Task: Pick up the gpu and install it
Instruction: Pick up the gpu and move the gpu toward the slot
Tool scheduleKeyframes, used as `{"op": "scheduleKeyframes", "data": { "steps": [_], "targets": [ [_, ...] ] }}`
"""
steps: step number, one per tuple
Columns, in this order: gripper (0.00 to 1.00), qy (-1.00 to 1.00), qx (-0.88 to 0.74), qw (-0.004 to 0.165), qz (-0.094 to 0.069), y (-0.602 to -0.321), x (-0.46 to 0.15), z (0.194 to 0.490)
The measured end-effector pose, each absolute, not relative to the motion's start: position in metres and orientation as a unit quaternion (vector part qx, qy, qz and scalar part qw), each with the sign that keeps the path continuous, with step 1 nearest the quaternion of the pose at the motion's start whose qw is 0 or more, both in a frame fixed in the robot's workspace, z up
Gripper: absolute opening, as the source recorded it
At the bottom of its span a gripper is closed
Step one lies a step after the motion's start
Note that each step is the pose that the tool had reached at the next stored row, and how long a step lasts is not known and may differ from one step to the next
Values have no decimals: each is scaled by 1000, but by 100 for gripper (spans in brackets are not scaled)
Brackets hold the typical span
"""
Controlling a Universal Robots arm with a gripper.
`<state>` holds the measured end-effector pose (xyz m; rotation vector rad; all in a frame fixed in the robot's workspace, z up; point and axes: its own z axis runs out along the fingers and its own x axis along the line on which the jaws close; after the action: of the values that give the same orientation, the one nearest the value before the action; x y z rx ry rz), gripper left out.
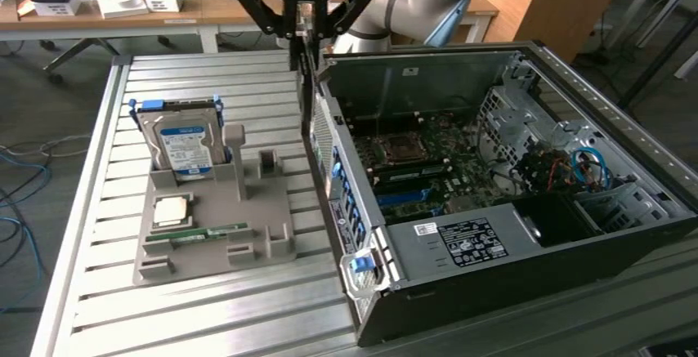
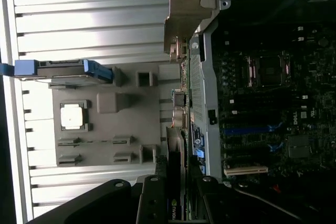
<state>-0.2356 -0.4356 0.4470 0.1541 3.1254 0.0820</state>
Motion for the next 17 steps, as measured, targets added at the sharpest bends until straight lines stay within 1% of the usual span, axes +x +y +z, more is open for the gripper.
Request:
{"op": "scheduleKeyframes", "data": {
  "steps": [17],
  "targets": [
    [27, 998, 49, 6, 26, -436, -176, 447]
  ]
}}
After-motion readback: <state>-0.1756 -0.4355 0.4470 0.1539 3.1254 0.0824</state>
